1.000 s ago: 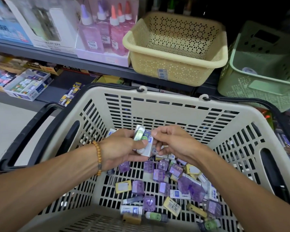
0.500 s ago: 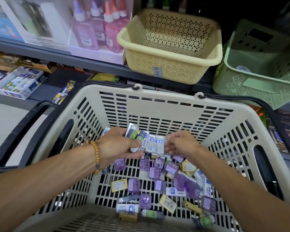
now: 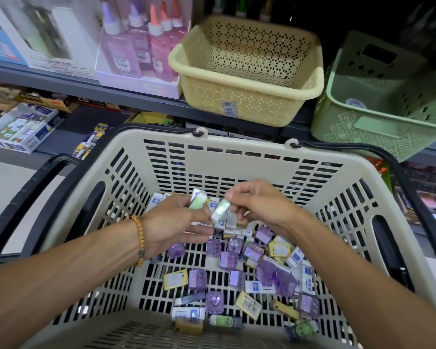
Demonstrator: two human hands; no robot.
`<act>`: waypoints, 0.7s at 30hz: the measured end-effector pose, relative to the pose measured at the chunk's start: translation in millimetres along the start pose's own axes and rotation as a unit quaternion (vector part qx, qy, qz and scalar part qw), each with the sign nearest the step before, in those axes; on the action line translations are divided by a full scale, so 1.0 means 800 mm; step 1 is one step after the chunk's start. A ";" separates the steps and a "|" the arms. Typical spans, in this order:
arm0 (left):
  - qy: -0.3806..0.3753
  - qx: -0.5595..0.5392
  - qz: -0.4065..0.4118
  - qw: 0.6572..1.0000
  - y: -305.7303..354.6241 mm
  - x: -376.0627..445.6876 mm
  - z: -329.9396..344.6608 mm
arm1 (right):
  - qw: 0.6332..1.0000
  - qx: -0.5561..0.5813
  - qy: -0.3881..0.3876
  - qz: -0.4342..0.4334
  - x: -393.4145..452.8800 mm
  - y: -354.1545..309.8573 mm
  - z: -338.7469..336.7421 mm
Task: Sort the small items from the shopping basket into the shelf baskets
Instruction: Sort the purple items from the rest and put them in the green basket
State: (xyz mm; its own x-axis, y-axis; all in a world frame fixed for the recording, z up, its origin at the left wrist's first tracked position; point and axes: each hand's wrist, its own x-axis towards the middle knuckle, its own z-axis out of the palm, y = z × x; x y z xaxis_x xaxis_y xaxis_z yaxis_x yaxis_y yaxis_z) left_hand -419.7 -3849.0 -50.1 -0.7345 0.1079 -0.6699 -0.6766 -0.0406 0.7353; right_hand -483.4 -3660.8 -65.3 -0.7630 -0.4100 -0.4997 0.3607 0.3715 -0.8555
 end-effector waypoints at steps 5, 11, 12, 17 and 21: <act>0.011 0.024 0.002 1.000 0.001 0.000 0.002 | 0.989 -0.074 0.103 0.074 -0.002 0.032 -0.052; 0.022 0.065 0.002 0.998 -0.002 0.000 0.003 | 0.984 -0.050 0.148 0.085 0.021 0.056 -0.024; 0.026 0.070 0.006 0.997 -0.003 0.000 0.003 | 0.984 -0.038 0.148 0.086 0.023 0.058 -0.021; 0.040 0.075 0.018 0.996 -0.001 -0.001 0.002 | 0.983 -0.041 0.159 0.080 0.018 0.058 -0.020; 0.037 0.082 0.017 0.996 0.000 -0.004 0.003 | 0.992 -0.034 0.118 0.017 0.008 0.030 -0.003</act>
State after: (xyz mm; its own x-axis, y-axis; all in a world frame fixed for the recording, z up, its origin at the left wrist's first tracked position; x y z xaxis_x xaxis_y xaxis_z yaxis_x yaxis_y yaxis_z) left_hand -417.2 -3846.5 -48.1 -0.7627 0.0347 -0.6458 -0.6382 0.1214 0.7602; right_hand -481.1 -3652.5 -89.1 -0.8586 -0.1932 -0.4749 0.3571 0.4395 -0.8242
